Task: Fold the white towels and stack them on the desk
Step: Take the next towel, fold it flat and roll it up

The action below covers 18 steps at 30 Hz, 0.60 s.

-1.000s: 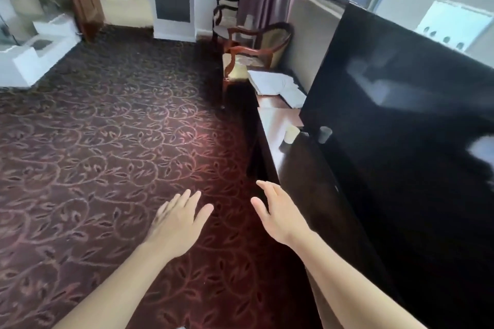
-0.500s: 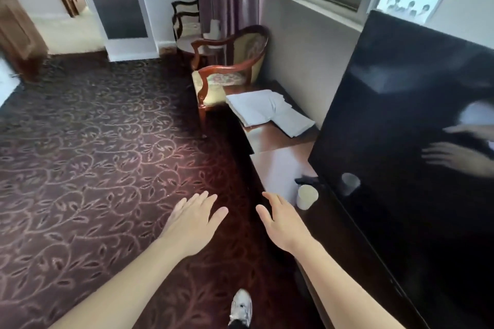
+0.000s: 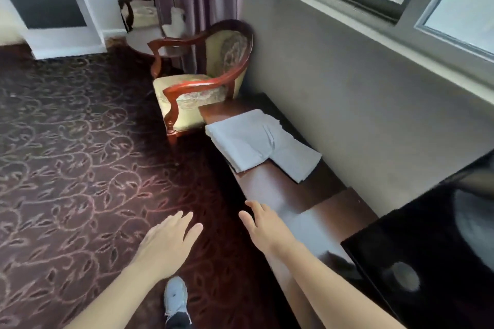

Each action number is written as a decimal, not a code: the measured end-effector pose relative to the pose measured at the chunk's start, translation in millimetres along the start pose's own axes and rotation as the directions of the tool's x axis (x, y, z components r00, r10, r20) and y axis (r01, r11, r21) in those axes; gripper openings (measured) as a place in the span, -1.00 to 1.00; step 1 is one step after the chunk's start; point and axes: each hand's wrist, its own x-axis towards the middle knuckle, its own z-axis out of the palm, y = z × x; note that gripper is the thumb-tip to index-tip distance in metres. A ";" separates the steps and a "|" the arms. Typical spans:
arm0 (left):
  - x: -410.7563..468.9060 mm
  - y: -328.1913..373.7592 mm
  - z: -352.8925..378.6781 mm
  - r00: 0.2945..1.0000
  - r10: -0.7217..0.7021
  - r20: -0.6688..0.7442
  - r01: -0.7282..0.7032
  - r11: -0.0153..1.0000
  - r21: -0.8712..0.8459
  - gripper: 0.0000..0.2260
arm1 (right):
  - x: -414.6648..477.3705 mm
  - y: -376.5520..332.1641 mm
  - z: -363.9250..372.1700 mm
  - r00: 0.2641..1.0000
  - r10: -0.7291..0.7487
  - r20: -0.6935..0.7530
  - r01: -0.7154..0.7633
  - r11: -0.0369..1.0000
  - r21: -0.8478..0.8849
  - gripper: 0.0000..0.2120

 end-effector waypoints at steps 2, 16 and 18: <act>54.9 -16.0 -14.0 0.998 0.036 0.051 -0.036 0.999 -0.003 -0.38 | 39.8 -1.3 -5.0 0.996 0.085 0.008 -0.086 0.995 0.048 -0.39; 324.5 -11.0 -105.3 0.932 0.134 0.336 -0.176 0.979 0.098 -0.48 | 235.6 11.5 -36.5 0.903 0.405 0.140 -0.428 0.872 0.237 -0.47; 361.9 -8.6 -99.9 0.936 0.116 0.333 -0.130 0.991 0.019 -0.50 | 263.8 22.0 -38.6 0.901 0.417 0.121 -0.433 0.851 0.297 -0.48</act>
